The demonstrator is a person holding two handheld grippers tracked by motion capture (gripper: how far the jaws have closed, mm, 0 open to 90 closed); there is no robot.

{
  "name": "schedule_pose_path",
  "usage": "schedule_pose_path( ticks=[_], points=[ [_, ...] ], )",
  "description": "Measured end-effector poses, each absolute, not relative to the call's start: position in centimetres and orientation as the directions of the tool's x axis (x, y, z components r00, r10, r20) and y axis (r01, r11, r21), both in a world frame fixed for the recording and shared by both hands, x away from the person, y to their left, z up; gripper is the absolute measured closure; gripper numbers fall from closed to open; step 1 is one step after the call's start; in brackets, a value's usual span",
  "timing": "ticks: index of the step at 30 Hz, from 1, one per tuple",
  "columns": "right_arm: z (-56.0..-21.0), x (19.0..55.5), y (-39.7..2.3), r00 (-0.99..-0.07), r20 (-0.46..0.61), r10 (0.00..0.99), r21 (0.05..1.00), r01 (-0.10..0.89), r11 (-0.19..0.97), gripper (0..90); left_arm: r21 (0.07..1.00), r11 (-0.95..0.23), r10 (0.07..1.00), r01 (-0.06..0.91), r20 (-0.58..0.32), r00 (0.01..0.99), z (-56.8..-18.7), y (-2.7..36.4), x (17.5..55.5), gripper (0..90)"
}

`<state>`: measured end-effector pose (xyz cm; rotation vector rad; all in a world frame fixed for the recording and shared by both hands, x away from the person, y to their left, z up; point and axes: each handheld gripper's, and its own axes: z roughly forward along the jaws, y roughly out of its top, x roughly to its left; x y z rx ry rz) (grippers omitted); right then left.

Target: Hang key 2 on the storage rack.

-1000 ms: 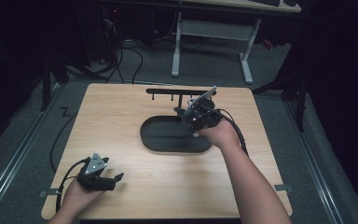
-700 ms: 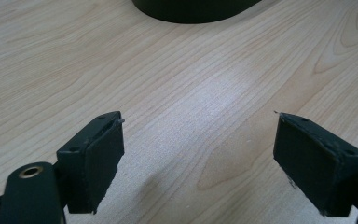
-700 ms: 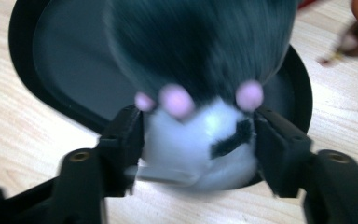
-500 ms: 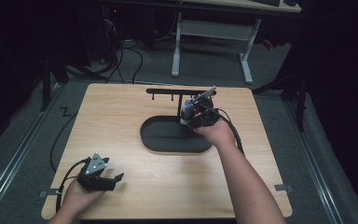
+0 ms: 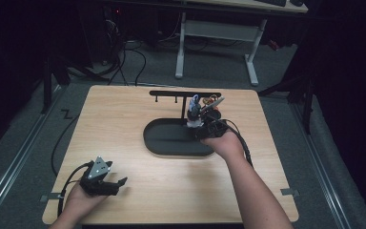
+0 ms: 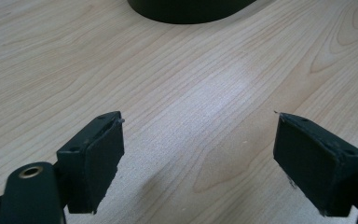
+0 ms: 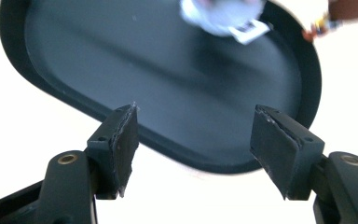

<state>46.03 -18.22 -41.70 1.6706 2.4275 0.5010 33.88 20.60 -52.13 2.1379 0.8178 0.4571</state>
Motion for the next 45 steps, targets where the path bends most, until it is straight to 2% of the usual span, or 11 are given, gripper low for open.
schedule_pose_path(
  ticks=[13,28,36,45],
  points=[
    [-45.1,42.5,-20.6,-0.364,0.077,0.928,0.396,0.865,0.307,32.2,0.771,-0.497,0.674,0.398,0.054,0.737,-52.3,20.2,33.9,16.4],
    [-49.8,35.6,-23.9,-0.341,0.119,0.932,0.585,0.783,0.212,30.4,0.758,-0.511,0.666,0.404,0.053,0.744,-52.6,19.8,33.9,16.4],
    [-52.2,31.1,-24.8,-0.344,0.086,0.935,0.704,0.685,0.187,26.1,0.752,-0.517,0.662,0.410,0.048,0.748,-52.9,19.6,34.0,16.4],
    [-51.3,27.9,-24.6,-0.353,0.047,0.934,0.821,0.546,0.165,25.9,0.756,-0.508,0.664,0.414,0.037,0.747,-52.9,19.6,34.3,16.4]
  ],
)
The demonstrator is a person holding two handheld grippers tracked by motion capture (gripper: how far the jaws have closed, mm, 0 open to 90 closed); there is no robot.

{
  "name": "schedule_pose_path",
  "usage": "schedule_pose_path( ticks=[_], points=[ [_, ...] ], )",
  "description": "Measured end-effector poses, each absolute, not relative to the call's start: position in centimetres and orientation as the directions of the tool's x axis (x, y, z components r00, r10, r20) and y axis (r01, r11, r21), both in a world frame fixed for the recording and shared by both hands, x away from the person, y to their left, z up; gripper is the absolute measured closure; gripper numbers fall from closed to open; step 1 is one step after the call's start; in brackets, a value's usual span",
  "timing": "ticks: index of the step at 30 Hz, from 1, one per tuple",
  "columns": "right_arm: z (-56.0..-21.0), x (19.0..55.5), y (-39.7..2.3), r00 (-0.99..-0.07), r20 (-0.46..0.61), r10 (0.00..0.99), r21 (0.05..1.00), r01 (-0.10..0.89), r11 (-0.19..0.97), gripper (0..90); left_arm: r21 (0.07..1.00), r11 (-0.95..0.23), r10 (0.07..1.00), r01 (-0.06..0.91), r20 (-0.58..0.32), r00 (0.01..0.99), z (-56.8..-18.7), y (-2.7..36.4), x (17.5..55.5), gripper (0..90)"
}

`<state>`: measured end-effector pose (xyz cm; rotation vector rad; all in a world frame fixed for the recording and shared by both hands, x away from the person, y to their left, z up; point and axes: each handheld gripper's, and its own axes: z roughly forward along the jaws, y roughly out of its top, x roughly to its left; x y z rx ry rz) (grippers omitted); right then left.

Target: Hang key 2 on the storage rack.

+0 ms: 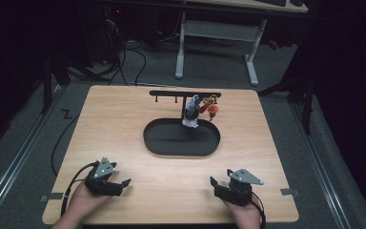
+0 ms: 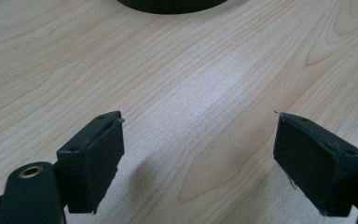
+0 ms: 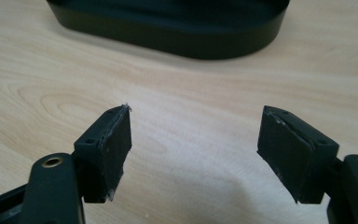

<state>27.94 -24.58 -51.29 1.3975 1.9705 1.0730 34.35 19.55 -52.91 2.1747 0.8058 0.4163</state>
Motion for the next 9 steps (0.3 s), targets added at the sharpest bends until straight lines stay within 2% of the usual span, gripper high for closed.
schedule_pose_path(
  ticks=[9],
  points=[
    [-51.93,27.78,-25.39,-0.342,0.087,0.936,0.812,0.569,0.133,25.0,0.755,-0.512,0.662,0.410,0.042,0.749,-52.85,19.25,34.20,16.4]
  ],
)
